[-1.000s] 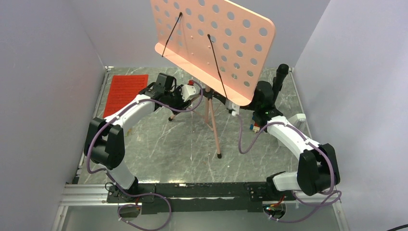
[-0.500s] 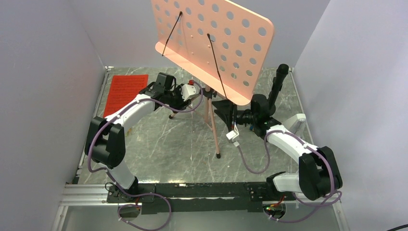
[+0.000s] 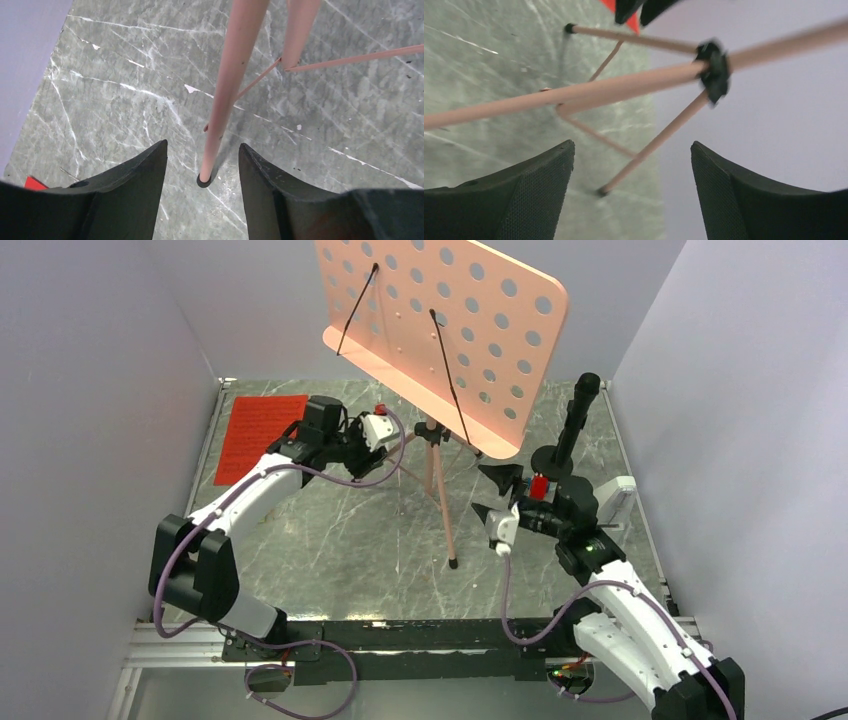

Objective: Pack up the instrument practice props

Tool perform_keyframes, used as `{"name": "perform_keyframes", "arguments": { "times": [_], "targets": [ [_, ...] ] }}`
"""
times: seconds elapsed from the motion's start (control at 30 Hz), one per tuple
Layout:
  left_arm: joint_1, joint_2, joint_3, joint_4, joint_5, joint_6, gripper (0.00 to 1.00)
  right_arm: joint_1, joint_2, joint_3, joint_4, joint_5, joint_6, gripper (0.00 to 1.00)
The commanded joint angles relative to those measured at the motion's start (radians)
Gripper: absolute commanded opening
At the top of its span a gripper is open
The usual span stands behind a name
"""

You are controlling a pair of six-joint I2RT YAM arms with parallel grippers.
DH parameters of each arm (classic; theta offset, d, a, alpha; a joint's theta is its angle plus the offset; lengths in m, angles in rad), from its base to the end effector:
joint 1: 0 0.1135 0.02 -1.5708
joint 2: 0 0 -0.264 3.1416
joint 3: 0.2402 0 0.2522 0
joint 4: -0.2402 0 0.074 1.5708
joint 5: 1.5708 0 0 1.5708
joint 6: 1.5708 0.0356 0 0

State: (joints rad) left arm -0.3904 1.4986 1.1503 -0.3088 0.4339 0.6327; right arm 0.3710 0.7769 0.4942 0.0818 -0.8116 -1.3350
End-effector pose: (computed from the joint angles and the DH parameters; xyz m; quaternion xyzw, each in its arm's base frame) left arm 0.3049 -0.1417 0.2847 0.5118 0.7177 -0.1397 0.4510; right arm 0.1586 0.0894 0.2682 -0.7002 0.2799 0.0014 0.6568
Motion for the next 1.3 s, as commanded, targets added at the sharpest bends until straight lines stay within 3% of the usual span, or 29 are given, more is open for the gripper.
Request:
{"name": "perform_keyframes", "arguments": {
  "times": [0.0, 0.13, 0.3, 0.47, 0.6, 0.73, 0.87, 1.03, 1.27],
  "targets": [
    [0.000, -0.058, -0.032, 0.043, 0.060, -0.056, 0.60, 0.002, 0.004, 0.067, -0.148, 0.219, 0.694, 0.88],
    [-0.001, -0.069, -0.055, 0.076, 0.070, -0.116, 0.60, -0.008, 0.061, 0.147, -0.179, 0.279, 1.019, 0.88],
    [-0.004, -0.077, -0.064, 0.104, 0.083, -0.177, 0.61, -0.061, 0.127, 0.196, -0.180, 0.270, 1.275, 0.86],
    [-0.008, -0.101, -0.076, 0.071, 0.076, -0.174, 0.61, -0.153, 0.236, 0.298, -0.172, 0.151, 1.543, 0.75],
    [-0.011, -0.121, -0.067, -0.016, 0.064, -0.132, 0.61, -0.231, 0.412, 0.438, -0.207, 0.050, 1.799, 0.65],
    [-0.023, -0.142, -0.054, -0.092, 0.024, -0.093, 0.61, -0.268, 0.519, 0.417, 0.135, -0.145, 2.130, 0.60],
    [-0.036, -0.143, -0.046, -0.137, -0.003, -0.087, 0.62, -0.267, 0.607, 0.452, 0.275, -0.206, 2.231, 0.59],
    [-0.058, -0.143, -0.040, -0.155, -0.028, -0.070, 0.62, -0.248, 0.696, 0.481, 0.391, -0.232, 2.345, 0.48],
    [-0.076, -0.165, -0.064, -0.141, -0.049, -0.073, 0.63, -0.192, 0.750, 0.531, 0.509, -0.279, 2.396, 0.52]
  ]
}}
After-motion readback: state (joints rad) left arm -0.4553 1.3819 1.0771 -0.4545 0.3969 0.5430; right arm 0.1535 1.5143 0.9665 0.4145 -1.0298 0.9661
